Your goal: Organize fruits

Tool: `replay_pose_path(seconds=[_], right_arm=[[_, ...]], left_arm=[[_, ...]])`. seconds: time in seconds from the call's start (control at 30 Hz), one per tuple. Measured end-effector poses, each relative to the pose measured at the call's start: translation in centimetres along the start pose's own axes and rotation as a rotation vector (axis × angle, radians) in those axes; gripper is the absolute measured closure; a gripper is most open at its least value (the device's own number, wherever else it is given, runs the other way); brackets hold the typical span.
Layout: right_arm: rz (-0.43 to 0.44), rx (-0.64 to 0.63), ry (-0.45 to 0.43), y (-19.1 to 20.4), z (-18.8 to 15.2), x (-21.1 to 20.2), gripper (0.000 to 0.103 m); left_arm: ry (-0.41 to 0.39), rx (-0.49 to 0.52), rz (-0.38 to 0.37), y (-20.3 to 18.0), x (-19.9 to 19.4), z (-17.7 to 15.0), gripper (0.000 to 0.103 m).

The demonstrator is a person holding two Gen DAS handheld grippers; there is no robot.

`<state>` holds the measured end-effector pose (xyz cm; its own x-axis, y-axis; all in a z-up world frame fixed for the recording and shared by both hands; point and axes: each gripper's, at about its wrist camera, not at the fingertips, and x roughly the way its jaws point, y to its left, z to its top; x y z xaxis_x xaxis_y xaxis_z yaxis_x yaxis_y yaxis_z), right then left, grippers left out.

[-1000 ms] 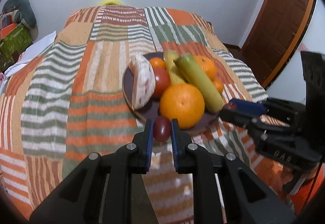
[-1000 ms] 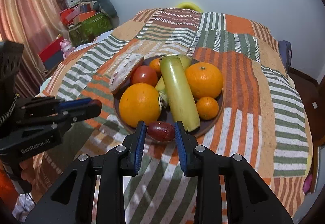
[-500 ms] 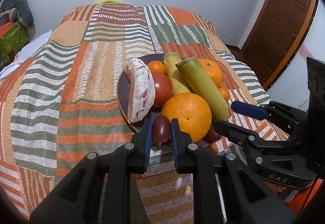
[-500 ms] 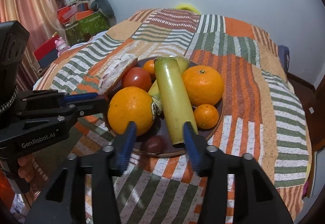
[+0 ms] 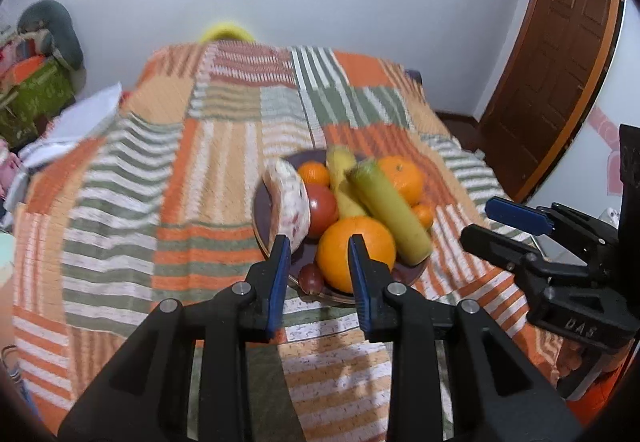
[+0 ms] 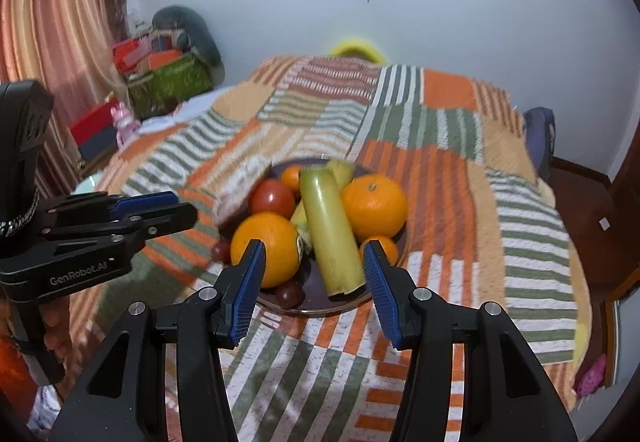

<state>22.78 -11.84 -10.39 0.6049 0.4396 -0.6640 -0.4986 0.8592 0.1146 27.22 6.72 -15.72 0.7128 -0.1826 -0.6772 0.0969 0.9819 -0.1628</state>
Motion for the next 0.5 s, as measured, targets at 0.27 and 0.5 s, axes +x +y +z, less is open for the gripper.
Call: replay_pose_path(seconds=[0.27, 0.5], right_arm=[[-0.019, 0.027, -0.199, 0.7, 2.1, -8.9, 0.056], [-0.015, -0.005, -0.403, 3.3, 2.4, -17.9, 0.056]], left_arm=[[-0.24, 0.008, 0.021, -2.4, -11.7, 1.6, 0.074], [-0.426, 0.031, 0.019, -5.8, -20.9, 1.2, 0.073]])
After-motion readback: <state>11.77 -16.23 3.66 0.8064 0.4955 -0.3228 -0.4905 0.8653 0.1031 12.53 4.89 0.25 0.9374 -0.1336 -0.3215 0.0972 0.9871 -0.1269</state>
